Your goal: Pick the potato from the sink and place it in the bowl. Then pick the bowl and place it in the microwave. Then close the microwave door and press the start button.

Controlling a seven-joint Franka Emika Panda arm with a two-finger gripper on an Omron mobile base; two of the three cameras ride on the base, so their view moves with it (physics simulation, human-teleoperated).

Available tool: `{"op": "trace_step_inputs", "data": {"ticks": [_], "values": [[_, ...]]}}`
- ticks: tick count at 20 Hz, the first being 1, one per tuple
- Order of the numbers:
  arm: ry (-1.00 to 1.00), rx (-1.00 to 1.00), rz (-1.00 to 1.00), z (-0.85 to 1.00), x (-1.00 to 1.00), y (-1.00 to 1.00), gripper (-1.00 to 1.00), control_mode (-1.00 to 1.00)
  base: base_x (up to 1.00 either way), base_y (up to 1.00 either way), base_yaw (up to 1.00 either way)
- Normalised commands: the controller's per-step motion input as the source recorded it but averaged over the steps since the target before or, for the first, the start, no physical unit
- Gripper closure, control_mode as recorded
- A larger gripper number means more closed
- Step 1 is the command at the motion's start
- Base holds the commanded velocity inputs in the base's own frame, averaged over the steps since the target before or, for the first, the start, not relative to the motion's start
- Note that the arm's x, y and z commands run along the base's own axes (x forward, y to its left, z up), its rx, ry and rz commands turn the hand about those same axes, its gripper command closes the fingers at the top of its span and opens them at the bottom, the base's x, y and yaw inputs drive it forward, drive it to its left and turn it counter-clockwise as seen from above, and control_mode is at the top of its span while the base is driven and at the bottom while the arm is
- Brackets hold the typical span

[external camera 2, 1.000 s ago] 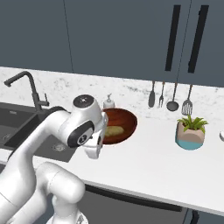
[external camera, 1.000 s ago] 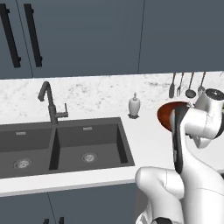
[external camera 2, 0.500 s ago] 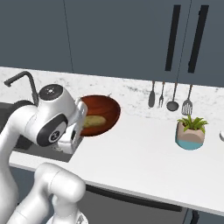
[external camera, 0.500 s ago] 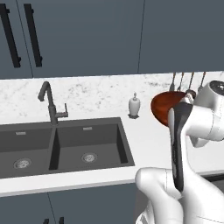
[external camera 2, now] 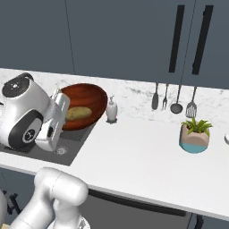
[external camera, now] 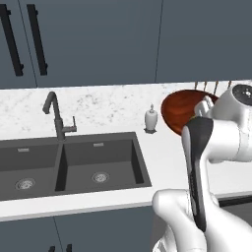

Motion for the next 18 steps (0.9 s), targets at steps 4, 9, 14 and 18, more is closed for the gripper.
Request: {"op": "trace_step_inputs", "data": {"ticks": [4, 9, 14, 18], "values": [[-0.09, 0.0, -0.04, 0.48, -0.31, 0.0, 1.0, -1.0, 0.0, 0.0, 0.0], [0.0, 0.0, -0.03, 0.47, -0.13, 0.02, 1.0, -1.0, 0.0, 0.0, 0.0], [-0.02, 0.0, -0.01, 0.19, -0.11, 0.02, 1.0, 1.0, -0.16, 0.0, 0.0], [0.0, 0.0, 0.0, 0.0, 0.0, 0.0, 1.0, 1.0, -0.77, -0.17, -0.02]]}}
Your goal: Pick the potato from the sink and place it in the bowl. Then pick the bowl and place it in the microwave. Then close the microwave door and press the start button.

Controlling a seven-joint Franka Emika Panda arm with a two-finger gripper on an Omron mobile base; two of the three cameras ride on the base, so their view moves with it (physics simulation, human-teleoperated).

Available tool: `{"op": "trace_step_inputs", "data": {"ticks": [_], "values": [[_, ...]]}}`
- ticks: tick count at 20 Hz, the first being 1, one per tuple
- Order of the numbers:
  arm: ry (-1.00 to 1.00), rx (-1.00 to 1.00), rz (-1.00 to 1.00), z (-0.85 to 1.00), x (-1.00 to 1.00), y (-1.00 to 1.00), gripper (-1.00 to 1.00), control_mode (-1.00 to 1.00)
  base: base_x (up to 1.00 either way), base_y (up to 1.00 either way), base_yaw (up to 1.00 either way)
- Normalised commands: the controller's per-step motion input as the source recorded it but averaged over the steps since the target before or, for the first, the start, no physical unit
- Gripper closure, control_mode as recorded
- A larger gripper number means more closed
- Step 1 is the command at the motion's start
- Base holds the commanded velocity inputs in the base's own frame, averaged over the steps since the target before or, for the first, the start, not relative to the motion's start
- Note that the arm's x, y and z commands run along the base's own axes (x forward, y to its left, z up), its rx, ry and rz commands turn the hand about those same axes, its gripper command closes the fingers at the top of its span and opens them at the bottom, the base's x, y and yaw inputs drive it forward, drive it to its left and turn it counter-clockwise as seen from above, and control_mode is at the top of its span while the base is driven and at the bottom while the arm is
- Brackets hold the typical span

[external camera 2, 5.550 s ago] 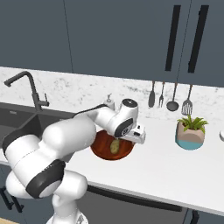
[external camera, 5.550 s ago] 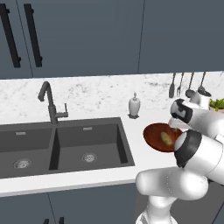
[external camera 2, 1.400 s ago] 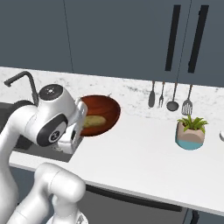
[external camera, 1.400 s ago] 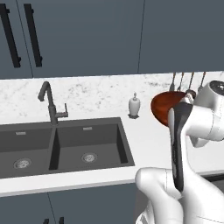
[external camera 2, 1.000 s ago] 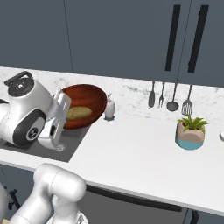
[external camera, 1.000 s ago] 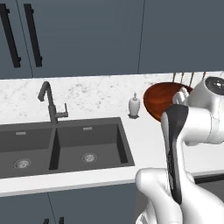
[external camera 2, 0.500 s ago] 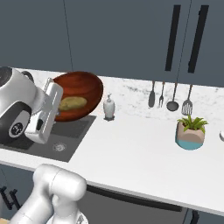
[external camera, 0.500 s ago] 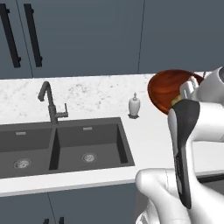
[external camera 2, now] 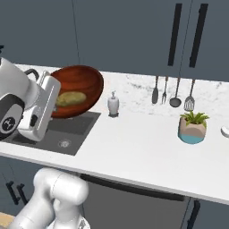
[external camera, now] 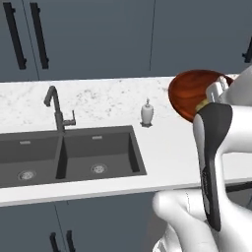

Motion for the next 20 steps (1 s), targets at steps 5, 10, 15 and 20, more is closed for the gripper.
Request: {"op": "trace_step_inputs", "data": {"ticks": [5, 10, 15, 20], "values": [[0.0, 0.0, 0.0, 0.0, 0.0, 0.0, 1.0, 1.0, -0.99, -0.33, -0.06], [0.0, 0.0, 0.0, 0.0, 0.0, 0.0, 1.0, 1.0, -0.16, -0.1, -0.83], [0.0, 0.0, 0.0, 0.0, 0.0, 0.0, 1.0, 1.0, 0.0, 0.0, -1.0], [0.0, 0.0, 0.0, 0.0, 0.0, 0.0, 1.0, 1.0, 0.0, -0.06, -0.96]]}}
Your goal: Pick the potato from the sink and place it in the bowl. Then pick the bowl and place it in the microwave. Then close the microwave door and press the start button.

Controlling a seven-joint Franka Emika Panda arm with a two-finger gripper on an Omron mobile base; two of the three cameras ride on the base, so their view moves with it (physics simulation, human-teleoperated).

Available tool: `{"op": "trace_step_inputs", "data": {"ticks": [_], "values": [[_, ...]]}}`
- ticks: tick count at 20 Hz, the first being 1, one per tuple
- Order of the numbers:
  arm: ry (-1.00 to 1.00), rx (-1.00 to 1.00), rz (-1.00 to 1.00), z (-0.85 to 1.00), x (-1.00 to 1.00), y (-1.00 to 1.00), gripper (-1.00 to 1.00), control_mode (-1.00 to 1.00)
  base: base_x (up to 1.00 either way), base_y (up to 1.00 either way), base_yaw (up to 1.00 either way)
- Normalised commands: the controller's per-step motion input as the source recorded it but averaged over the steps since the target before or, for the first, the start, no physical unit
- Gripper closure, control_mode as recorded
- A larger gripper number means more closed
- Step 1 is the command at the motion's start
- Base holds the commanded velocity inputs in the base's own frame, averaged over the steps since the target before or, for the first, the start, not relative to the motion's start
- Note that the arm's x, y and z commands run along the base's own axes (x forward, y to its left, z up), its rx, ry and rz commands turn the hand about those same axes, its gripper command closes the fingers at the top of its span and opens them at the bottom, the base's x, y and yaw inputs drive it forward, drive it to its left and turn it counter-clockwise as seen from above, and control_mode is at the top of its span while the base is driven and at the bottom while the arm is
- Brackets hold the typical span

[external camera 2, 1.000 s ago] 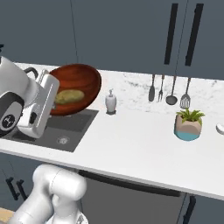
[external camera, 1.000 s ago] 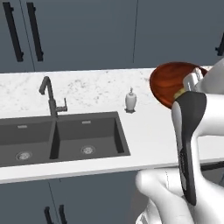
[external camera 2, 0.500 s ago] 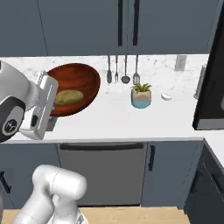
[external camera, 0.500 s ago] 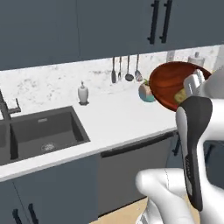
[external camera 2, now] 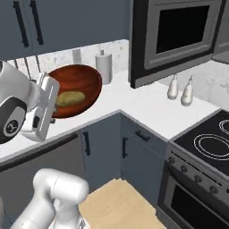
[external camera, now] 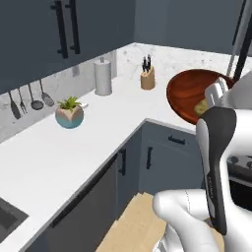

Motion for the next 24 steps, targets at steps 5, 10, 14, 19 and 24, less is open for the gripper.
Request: {"op": "trace_step_inputs", "data": {"ticks": [5, 10, 14, 19, 24], "values": [[0.0, 0.0, 0.0, 0.0, 0.0, 0.0, 1.0, 1.0, 0.0, -0.71, -0.71], [0.0, 0.0, 0.0, 0.0, 0.0, 0.0, 1.0, 1.0, 0.0, -0.81, -0.65], [0.0, 0.0, 0.0, 0.0, 0.0, 0.0, 1.0, 1.0, 0.22, -0.74, -0.37], [0.0, 0.0, 0.0, 0.0, 0.0, 0.0, 1.0, 1.0, 0.77, -0.45, 0.1], [0.0, 0.0, 0.0, 0.0, 0.0, 0.0, 1.0, 1.0, 0.77, -0.41, 0.32]]}}
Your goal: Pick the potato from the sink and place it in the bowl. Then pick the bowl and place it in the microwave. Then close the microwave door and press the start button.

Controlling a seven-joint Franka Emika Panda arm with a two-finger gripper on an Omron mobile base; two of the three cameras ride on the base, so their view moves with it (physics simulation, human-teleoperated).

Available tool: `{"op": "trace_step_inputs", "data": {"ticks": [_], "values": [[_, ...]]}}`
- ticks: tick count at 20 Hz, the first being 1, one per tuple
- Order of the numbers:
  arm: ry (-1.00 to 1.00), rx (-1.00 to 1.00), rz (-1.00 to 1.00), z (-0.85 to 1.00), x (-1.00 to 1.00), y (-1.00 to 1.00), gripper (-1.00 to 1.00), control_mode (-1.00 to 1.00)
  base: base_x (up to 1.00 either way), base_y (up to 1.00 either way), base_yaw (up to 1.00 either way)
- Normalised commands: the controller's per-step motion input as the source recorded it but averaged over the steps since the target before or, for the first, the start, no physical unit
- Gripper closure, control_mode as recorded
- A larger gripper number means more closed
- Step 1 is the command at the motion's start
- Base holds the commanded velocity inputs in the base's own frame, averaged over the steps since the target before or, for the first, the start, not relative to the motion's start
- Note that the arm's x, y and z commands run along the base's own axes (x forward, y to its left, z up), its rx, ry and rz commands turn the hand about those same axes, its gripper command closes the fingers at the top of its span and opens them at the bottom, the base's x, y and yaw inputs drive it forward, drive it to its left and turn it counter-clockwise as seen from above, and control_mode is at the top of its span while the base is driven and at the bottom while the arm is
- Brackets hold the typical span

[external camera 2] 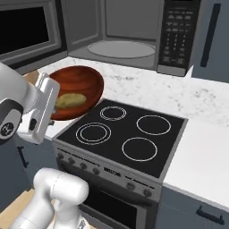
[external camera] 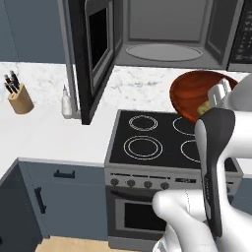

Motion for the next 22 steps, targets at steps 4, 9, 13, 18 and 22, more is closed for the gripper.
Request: {"op": "trace_step_inputs", "data": {"ticks": [4, 9, 13, 18, 22], "values": [[0.0, 0.0, 0.0, 0.0, 0.0, 0.0, 1.0, 1.0, 0.04, -0.26, 0.31], [0.0, 0.0, 0.0, 0.0, 0.0, 0.0, 1.0, 1.0, 0.06, -0.05, 0.23], [0.0, 0.0, 0.0, 0.0, 0.0, 0.0, 1.0, 1.0, 0.13, -0.29, 0.19], [0.0, 0.0, 0.0, 0.0, 0.0, 0.0, 1.0, 1.0, 0.31, -0.36, 0.23], [0.0, 0.0, 0.0, 0.0, 0.0, 0.0, 1.0, 1.0, 0.42, -0.51, 0.18]]}}
